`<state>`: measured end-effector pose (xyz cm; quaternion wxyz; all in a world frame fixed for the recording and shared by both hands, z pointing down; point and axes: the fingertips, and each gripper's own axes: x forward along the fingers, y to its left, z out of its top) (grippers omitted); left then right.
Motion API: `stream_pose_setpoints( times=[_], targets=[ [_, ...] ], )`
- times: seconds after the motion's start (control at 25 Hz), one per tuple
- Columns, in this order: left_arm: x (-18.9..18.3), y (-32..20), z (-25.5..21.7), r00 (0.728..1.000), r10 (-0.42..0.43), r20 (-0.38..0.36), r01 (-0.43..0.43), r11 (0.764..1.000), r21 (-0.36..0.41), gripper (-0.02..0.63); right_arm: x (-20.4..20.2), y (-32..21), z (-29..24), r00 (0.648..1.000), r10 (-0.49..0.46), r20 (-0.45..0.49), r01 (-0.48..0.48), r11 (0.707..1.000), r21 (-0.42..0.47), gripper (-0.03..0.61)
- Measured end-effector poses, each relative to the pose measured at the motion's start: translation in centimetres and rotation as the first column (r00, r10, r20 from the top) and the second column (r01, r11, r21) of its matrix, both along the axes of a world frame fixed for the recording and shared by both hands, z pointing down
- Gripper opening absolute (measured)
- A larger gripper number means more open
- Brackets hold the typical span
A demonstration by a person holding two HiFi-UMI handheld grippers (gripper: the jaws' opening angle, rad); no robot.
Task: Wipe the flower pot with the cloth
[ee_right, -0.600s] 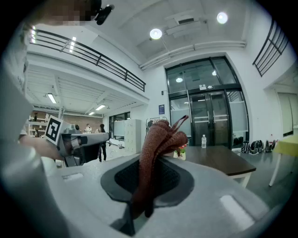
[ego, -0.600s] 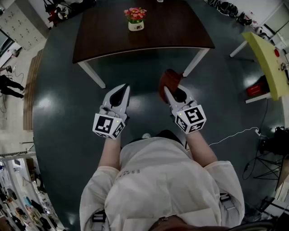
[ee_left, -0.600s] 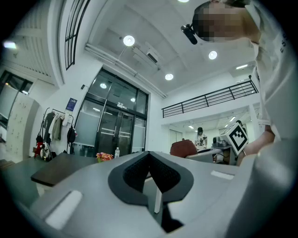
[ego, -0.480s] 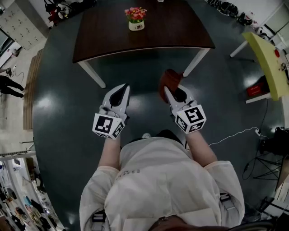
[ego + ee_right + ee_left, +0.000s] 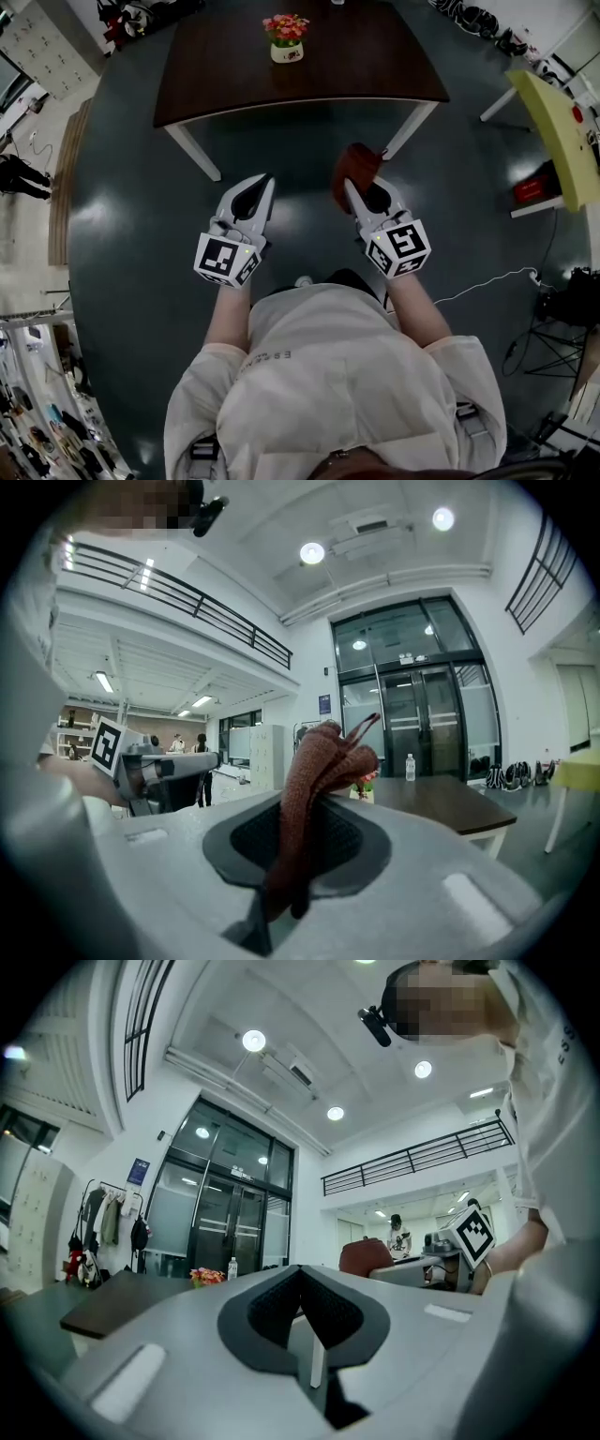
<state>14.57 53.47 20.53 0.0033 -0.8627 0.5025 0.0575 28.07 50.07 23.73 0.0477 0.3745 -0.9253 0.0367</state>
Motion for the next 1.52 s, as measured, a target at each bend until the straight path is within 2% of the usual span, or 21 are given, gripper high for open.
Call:
stream_pose_setpoints(
  times=[0.24,0.56,0.92,1.2,1.4,1.52],
  targets=[
    [-0.1,0.3,-0.2,1.000,-0.007,-0.005,0.007,1.000,-0.008,0.017,0.2,0.1,-0.3,1.000,0.005,0.030,-0.005,1.000,-0.020,0.049],
    [-1.6,0.3,0.5,0.999,-0.036,-0.018,0.036,0.999,-0.028,0.017,-0.8,0.3,0.1,1.000,-0.018,0.007,0.019,0.999,-0.026,0.049],
    [-2.5,-1.6,1.8,0.999,-0.027,-0.033,0.026,0.999,-0.042,0.017,-2.2,-1.6,0.8,0.995,-0.095,0.015,0.095,0.995,-0.039,0.049],
    [-5.5,-6.1,2.4,0.996,-0.086,-0.037,0.084,0.995,-0.057,0.017,-4.3,-8.0,2.0,0.993,-0.113,0.022,0.114,0.991,-0.064,0.049],
    [-8.2,-12.4,3.4,0.989,-0.131,-0.076,0.125,0.989,-0.077,0.017,-6.4,-14.6,2.5,0.990,-0.140,0.025,0.142,0.988,-0.068,0.048],
    [-9.1,-17.4,4.0,0.991,-0.129,-0.026,0.127,0.989,-0.082,0.017,-7.1,-19.6,2.1,0.989,-0.132,0.067,0.137,0.986,-0.091,0.048]
  ],
)
